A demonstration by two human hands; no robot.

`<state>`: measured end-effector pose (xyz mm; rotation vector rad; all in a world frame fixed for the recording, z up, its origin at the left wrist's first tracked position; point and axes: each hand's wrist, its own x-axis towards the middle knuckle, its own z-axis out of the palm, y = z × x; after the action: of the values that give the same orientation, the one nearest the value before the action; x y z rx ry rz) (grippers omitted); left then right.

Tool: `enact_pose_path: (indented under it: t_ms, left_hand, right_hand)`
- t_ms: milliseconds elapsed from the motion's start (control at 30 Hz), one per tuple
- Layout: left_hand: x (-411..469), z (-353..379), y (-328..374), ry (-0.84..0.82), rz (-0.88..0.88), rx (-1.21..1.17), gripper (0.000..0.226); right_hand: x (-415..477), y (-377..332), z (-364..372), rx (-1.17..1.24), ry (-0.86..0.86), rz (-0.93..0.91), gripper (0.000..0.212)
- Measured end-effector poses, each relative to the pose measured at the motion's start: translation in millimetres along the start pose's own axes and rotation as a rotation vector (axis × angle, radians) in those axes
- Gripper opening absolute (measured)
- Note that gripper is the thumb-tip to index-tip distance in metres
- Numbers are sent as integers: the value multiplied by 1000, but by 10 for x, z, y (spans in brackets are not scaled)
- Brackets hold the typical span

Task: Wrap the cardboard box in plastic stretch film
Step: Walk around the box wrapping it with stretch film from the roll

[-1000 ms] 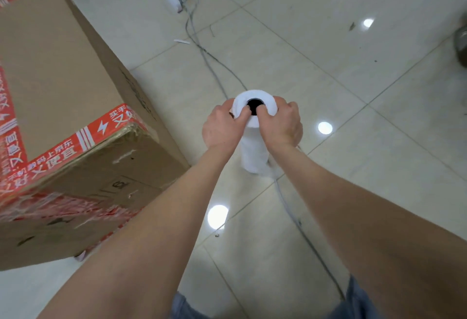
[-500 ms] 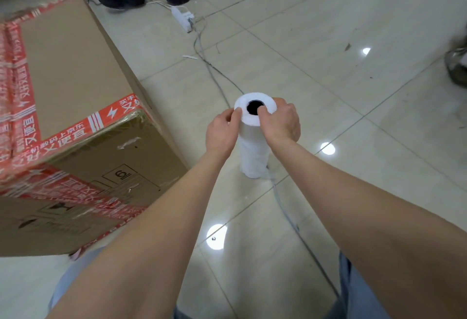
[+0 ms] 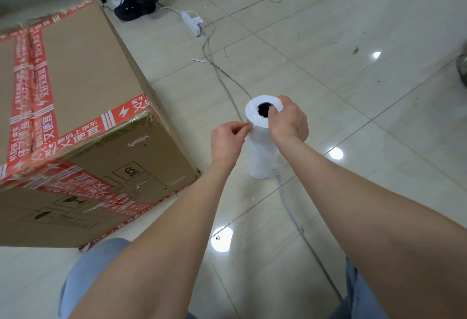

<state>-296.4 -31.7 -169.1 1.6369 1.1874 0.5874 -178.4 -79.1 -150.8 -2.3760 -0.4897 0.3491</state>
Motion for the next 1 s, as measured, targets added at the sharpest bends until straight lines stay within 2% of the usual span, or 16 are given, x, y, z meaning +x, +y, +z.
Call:
enact_pose_path:
  t_ms: [167,333,433,533,633,700,867,1000]
  left_hand:
    - [-2,20,77,48,14,81,15]
    - [-44,-29,115,19,-52,-77,8]
    - [-76,-41,165,-78,-14,-60,37]
    - [-90,-8,234,-62,63,21,46]
    - [-74,20,256,7,58,37,43]
    - [-56,18,244,24,30,-32,37]
    - [-38,-30,207,64,-16,-129,11]
    - [-33,4,169,99,-23,-127,10]
  right_hand:
    - [9,-13,-36,-8,-39,19,40]
    - [-19,-31,-48,76,-51,99,43]
    - [-32,-27,-61,72,-73,107,40]
    - [-28,-27,-55,62,-79,105,38]
    - [-17,-26,-41,54,-74,94,36]
    - [-19,-28,-36,59,-65,93,36]
    - [-46,-32,-37,76,-65,100,37]
    - [-58,-31,-48,88,-94,103,41]
